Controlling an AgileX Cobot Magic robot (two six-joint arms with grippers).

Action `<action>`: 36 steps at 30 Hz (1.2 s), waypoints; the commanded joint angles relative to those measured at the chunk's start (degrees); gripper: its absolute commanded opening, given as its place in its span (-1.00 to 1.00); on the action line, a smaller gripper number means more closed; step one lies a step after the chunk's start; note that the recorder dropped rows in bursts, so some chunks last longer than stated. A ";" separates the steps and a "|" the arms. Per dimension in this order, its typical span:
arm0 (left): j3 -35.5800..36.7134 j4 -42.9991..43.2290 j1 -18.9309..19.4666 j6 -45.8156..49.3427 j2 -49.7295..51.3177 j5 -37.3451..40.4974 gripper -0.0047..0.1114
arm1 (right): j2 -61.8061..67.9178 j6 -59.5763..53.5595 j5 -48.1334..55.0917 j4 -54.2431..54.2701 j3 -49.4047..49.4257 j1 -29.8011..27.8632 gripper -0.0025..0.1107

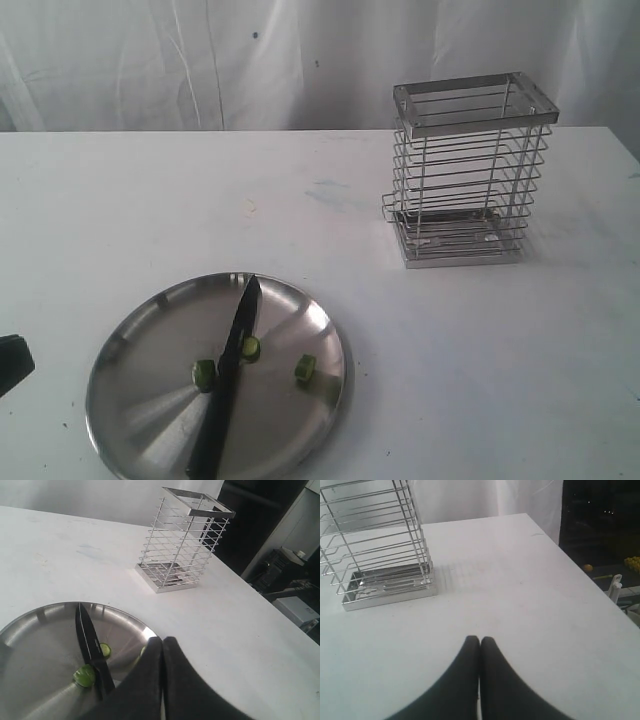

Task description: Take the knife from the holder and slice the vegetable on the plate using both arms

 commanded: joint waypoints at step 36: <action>10.05 73.68 -0.27 -60.06 -13.64 -6.82 -0.92 | -0.24 -0.87 0.02 0.95 0.28 -0.34 -0.96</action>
